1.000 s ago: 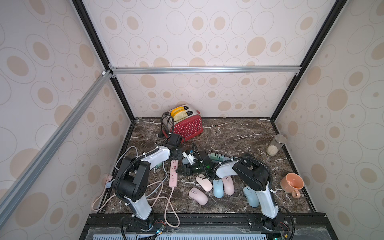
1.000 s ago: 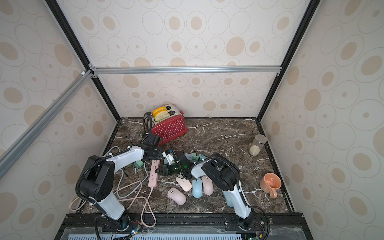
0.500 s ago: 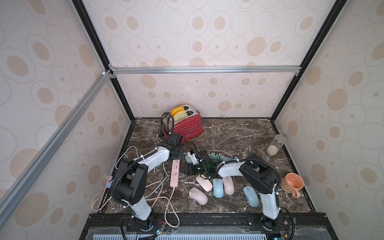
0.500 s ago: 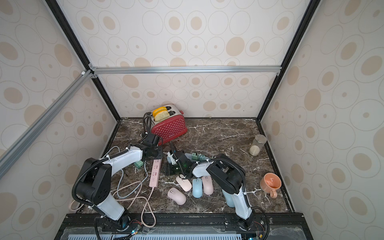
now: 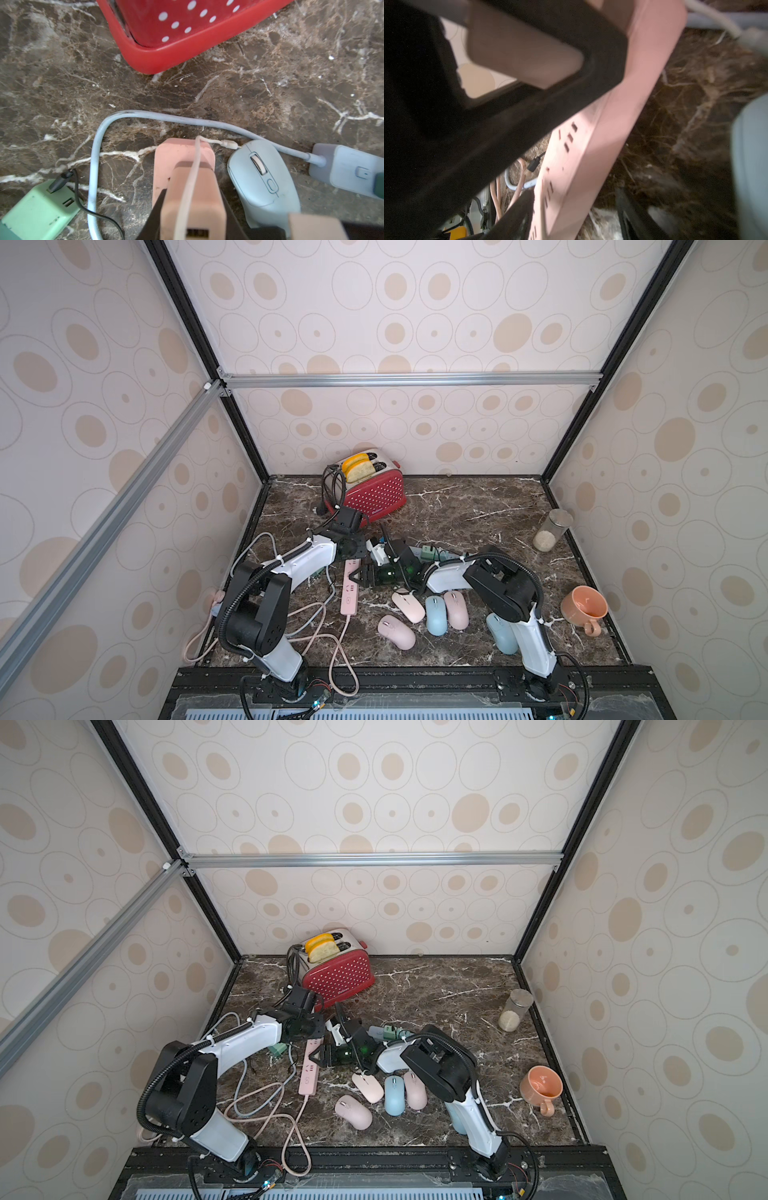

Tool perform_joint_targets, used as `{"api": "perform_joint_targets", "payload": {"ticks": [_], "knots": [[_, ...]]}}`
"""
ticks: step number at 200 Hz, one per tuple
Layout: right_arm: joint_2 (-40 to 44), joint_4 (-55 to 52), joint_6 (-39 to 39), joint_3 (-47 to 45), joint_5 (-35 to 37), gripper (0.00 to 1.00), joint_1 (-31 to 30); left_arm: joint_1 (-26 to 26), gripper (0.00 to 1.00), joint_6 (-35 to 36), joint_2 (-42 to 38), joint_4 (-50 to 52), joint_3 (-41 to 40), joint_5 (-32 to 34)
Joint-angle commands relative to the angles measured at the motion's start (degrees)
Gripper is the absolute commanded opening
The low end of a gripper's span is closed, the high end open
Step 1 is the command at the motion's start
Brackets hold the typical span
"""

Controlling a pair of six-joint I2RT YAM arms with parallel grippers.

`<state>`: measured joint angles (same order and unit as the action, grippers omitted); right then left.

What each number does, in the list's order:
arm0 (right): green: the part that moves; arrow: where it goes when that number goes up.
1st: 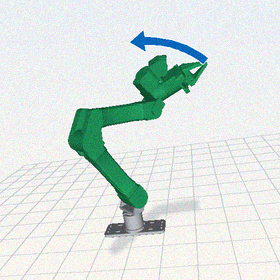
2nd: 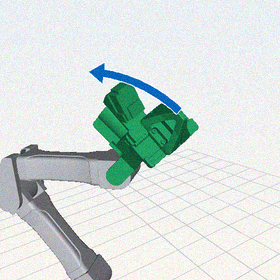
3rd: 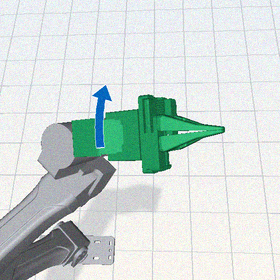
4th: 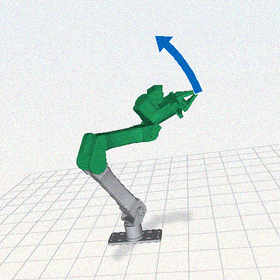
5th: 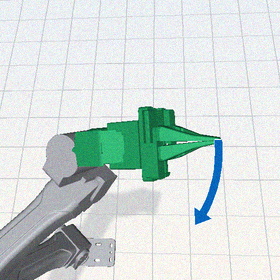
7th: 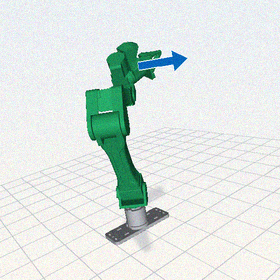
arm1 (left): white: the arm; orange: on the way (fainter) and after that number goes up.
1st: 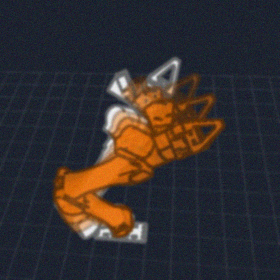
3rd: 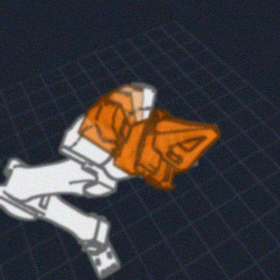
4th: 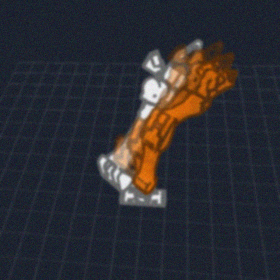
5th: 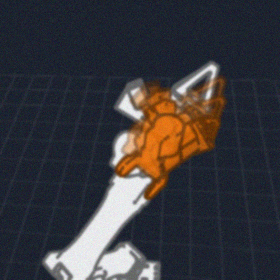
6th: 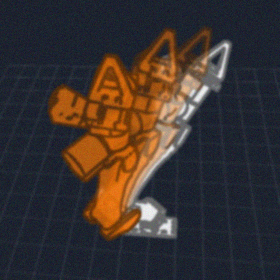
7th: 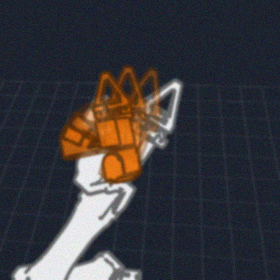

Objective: Unplug the wireless mouse
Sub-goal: Remove the plug from the socket.

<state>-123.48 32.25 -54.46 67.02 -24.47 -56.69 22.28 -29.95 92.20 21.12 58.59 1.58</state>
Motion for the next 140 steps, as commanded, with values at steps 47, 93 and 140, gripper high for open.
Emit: {"api": "perform_joint_targets", "payload": {"ticks": [47,93,140], "knots": [[-5.98,12.55,-10.73,-3.12,1.58,0.54,0.23,0.19,0.00,-2.36,-2.46,-2.07,-0.47,-1.02],[-7.90,18.37,-14.93,-5.13,2.71,0.42,0.30,0.19,0.00,-3.20,-3.60,-3.14,-1.00,-1.68],[-8.62,18.95,-17.89,-6.31,4.70,0.21,0.26,0.15,0.00,-4.49,-6.01,-6.71,-4.13,-2.18]]}}
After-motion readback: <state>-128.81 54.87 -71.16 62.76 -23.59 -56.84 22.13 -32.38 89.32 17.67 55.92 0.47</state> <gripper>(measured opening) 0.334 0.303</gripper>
